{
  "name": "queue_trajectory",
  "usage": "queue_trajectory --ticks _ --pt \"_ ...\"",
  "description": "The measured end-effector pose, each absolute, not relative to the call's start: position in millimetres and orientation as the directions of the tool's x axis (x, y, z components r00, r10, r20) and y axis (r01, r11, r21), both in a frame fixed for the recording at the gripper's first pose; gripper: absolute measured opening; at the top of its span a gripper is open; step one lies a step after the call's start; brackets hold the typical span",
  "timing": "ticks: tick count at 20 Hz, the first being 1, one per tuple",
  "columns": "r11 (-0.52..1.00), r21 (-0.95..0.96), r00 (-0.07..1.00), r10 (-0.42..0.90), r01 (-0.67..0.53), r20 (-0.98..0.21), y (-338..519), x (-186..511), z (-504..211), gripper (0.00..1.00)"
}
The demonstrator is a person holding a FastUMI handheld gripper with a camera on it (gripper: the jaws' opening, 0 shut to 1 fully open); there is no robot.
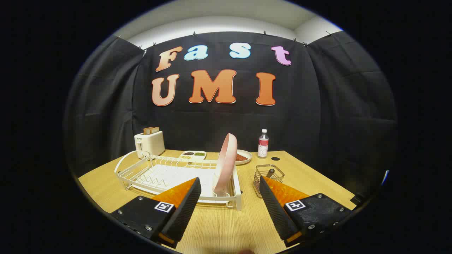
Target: Take the plate from the dish rack, then take the spoon from the basket and place it into the plate.
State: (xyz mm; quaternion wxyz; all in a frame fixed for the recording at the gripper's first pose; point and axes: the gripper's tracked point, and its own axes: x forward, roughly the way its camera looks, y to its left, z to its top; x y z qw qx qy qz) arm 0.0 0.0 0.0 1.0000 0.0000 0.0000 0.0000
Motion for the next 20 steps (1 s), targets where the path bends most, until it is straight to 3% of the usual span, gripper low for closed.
queue_trajectory --ticks 20 --pt "1.0 0.003 1.0 -0.03 0.03 0.001 -17.7 -4.8 9.0 0.99"
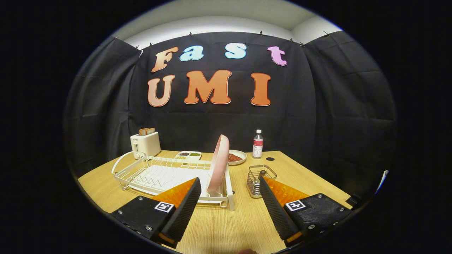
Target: Take the plate from the dish rack, then take the spoon from the basket and place it into the plate.
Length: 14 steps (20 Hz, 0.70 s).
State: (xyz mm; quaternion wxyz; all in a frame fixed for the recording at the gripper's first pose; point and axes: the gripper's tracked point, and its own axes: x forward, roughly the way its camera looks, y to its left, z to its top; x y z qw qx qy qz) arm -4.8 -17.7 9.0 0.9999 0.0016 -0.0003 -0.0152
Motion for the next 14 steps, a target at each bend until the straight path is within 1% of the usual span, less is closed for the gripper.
queue_trajectory --ticks 4,8,11,14 --pt "0.999 -0.01 0.999 -0.053 0.053 0.005 -25.0 -6.0 14.4 0.98" --pt "0.993 -0.063 0.995 -0.098 0.099 0.015 -37.1 -3.1 27.0 0.99" --pt "0.993 -0.072 0.995 -0.097 0.097 0.007 -36.8 2.8 35.6 0.99" --pt "0.997 -0.044 0.998 -0.068 0.068 0.001 -28.5 14.9 51.8 0.99"
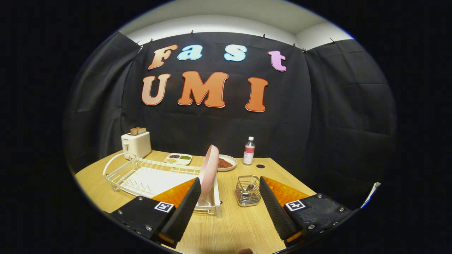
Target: Take the plate from the dish rack, then take the spoon from the basket and place it into the plate.
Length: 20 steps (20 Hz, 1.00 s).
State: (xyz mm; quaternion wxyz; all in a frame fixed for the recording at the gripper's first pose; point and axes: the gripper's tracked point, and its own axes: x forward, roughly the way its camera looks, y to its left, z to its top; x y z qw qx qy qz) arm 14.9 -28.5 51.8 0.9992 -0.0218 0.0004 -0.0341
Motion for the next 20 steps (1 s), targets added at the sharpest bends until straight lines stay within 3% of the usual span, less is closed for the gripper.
queue_trajectory --ticks 6,14,16,20 --pt "0.999 -0.012 0.995 -0.037 0.036 -0.089 -10.1 85.3 75.7 0.99" --pt "0.999 -0.018 0.918 -0.047 0.044 -0.393 -7.1 184.5 39.4 0.99" --pt "0.999 -0.017 0.892 -0.04 0.037 -0.451 -4.9 194.3 22.6 0.93" --pt "0.999 -0.006 0.854 -0.044 0.048 -0.519 -3.4 202.5 1.4 0.69"
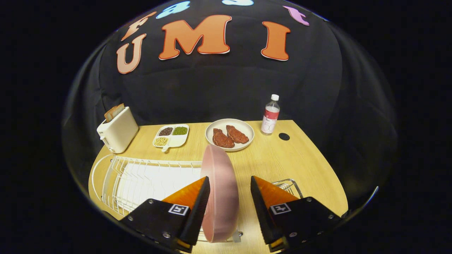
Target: Take the plate from the dish rack, then take the spoon from the basket and place it into the plate.
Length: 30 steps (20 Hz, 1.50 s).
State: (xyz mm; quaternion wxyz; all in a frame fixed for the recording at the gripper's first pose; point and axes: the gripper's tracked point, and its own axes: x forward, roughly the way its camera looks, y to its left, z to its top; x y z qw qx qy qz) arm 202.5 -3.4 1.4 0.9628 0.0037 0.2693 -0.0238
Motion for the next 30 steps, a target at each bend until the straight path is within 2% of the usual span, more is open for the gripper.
queue_trajectory --ticks 1,2,3,4,7,15,19,24,30 --pt "0.999 0.001 0.852 -0.043 0.051 -0.522 -1.8 205.8 -1.5 0.56" --pt "0.998 0.002 0.849 -0.047 0.056 -0.526 -2.0 206.2 -3.7 0.49" --pt "0.998 -0.006 0.849 -0.062 0.069 -0.525 -3.7 206.6 -2.9 0.36" --pt "0.997 -0.018 0.849 -0.074 0.076 -0.524 -5.1 208.3 -2.6 0.31" --pt "0.99 -0.076 0.838 -0.143 0.122 -0.526 -10.1 206.5 -1.2 0.26" --pt "0.964 -0.217 0.845 -0.241 0.152 -0.477 -1.4 206.4 28.6 0.24" --pt "0.961 -0.216 0.857 -0.253 0.171 -0.45 -6.3 203.5 40.2 0.23" --pt "0.98 -0.138 0.886 -0.186 0.14 -0.424 0.2 181.0 60.6 0.24" --pt "1.0 -0.009 0.915 -0.03 0.028 -0.402 26.9 116.3 67.6 0.23"
